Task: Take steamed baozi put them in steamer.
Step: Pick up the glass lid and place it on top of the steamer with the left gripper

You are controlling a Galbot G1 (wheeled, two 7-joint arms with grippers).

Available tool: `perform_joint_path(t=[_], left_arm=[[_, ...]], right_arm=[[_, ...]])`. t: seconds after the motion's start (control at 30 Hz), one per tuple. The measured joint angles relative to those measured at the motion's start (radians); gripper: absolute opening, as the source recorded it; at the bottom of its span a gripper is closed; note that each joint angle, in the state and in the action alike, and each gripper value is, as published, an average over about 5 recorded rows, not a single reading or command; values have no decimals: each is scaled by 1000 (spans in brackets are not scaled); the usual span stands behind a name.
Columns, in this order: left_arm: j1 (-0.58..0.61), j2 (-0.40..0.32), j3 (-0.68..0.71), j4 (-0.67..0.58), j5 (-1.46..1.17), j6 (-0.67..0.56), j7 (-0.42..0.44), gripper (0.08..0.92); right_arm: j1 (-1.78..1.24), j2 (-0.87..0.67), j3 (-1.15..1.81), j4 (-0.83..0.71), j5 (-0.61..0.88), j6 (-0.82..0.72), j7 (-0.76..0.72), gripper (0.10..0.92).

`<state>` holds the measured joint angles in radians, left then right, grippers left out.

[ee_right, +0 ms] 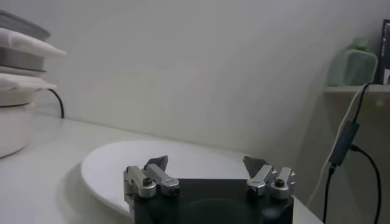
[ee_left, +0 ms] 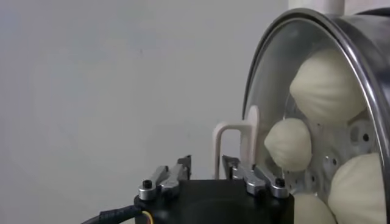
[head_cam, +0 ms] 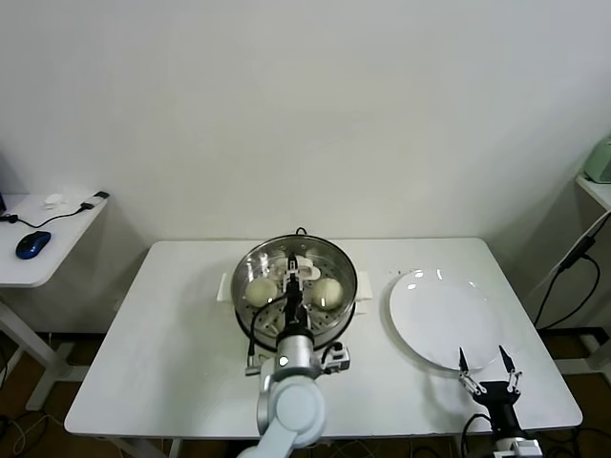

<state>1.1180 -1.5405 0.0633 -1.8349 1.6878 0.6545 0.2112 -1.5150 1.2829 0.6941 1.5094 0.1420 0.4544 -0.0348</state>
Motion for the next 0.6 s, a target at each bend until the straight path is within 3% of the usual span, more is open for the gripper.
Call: perform_joint_path(t=[0.4,0.6], left_arm=[[48,68,-14,-105,-86,-28,-18,762],[91,119,-88,-207,-266,-84,-95,821]], right_arm=[[-7,1,-4,-3,2,1,-24,823],[-17,0,-15,11,21,-1,-27,823]])
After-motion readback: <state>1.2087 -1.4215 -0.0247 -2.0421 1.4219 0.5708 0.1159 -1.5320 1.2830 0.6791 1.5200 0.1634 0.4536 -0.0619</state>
